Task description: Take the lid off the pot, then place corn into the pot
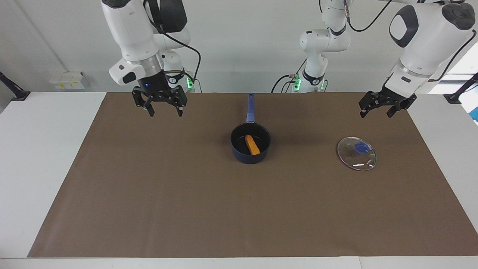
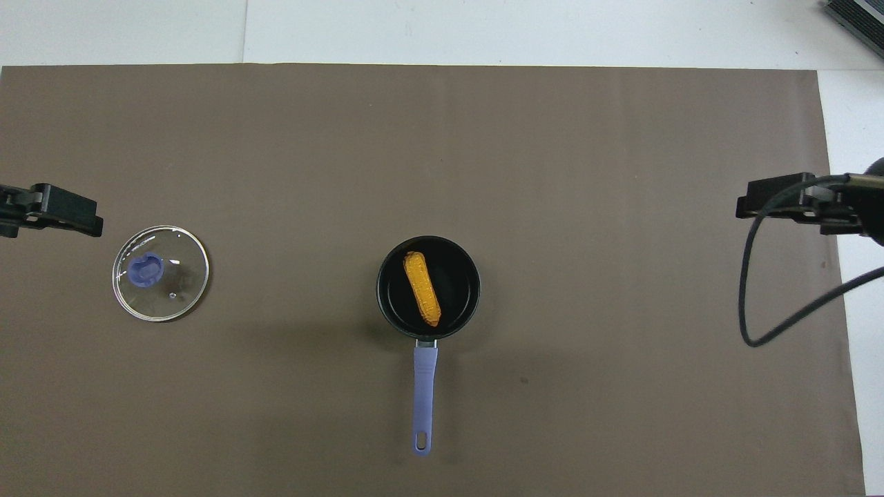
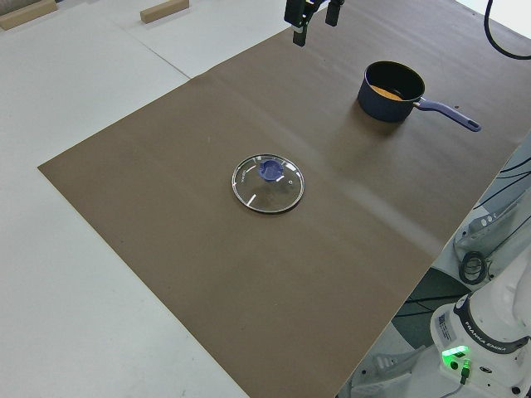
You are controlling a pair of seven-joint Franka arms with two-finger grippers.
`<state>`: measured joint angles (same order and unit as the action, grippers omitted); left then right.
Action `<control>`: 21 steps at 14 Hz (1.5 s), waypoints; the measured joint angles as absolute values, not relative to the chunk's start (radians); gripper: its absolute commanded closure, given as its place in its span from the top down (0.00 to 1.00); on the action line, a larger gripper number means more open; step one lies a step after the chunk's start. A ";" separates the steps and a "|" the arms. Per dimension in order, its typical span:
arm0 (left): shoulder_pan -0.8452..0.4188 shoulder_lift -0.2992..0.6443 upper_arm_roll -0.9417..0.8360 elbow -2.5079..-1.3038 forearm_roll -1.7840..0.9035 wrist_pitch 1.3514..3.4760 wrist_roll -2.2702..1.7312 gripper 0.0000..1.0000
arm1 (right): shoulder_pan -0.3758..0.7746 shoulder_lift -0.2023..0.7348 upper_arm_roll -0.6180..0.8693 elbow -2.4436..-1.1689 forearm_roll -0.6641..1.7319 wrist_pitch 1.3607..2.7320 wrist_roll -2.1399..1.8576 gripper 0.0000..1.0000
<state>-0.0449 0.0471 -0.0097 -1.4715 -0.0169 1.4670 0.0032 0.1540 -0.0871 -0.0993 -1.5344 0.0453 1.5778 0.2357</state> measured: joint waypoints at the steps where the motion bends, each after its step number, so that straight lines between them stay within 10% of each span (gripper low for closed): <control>1: -0.045 0.050 -0.010 -1.472 -0.017 1.468 0.003 1.00 | 0.153 -0.097 -0.118 -1.526 0.045 1.551 0.195 1.00; 21: -0.045 0.046 -0.010 -1.436 -0.017 1.426 0.046 1.00 | 0.111 -0.132 -0.178 -1.578 0.018 1.453 0.013 1.00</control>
<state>-0.0450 0.0455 -0.0098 -1.4356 -0.0166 1.4262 0.0462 0.1108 -0.1320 -0.1782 -1.5783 0.0184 1.4533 0.0131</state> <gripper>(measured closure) 0.000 0.000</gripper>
